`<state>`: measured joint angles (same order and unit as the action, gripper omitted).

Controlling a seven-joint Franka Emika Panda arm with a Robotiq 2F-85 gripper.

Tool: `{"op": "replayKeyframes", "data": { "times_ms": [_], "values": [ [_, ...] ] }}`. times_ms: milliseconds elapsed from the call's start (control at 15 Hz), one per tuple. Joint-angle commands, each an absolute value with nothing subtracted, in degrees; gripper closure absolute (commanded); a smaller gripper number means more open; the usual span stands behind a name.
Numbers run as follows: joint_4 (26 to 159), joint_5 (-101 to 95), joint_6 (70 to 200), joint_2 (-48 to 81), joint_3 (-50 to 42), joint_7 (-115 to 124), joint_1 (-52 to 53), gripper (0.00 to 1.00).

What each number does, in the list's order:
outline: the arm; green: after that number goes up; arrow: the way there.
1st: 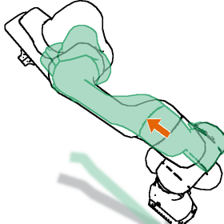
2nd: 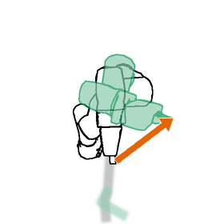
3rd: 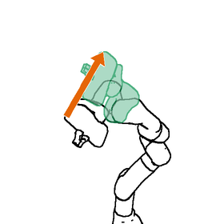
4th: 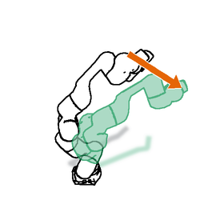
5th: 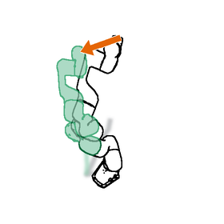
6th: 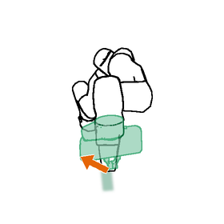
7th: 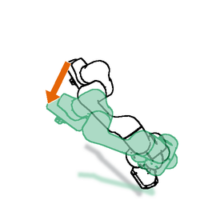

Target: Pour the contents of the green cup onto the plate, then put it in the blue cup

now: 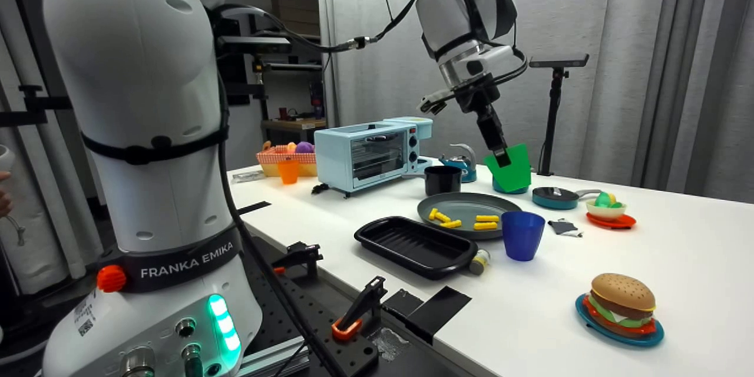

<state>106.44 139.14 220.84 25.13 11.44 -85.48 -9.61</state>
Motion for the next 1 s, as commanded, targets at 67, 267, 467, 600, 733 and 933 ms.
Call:
{"op": "replayKeyframes", "data": {
  "times_ms": [67, 267, 467, 600, 733, 933],
  "values": [
    [103.6, 144.3, 222.1, 26.4, 15.2, -90.5, -15.7, 0.44],
    [103.5, 145.9, 221.9, 27.0, 15.9, -91.7, -17.8, 0.44],
    [103.4, 144.4, 222.4, 28.2, 19.9, -90.5, -22.0, 0.44],
    [103.1, 144.5, 222.3, 28.9, 21.8, -90.8, -24.0, 0.44],
    [102.7, 144.6, 222.3, 29.9, 23.7, -90.9, -25.9, 0.44],
    [101.8, 144.6, 222.6, 31.4, 25.4, -91.2, -27.6, 0.44]
  ]
}}
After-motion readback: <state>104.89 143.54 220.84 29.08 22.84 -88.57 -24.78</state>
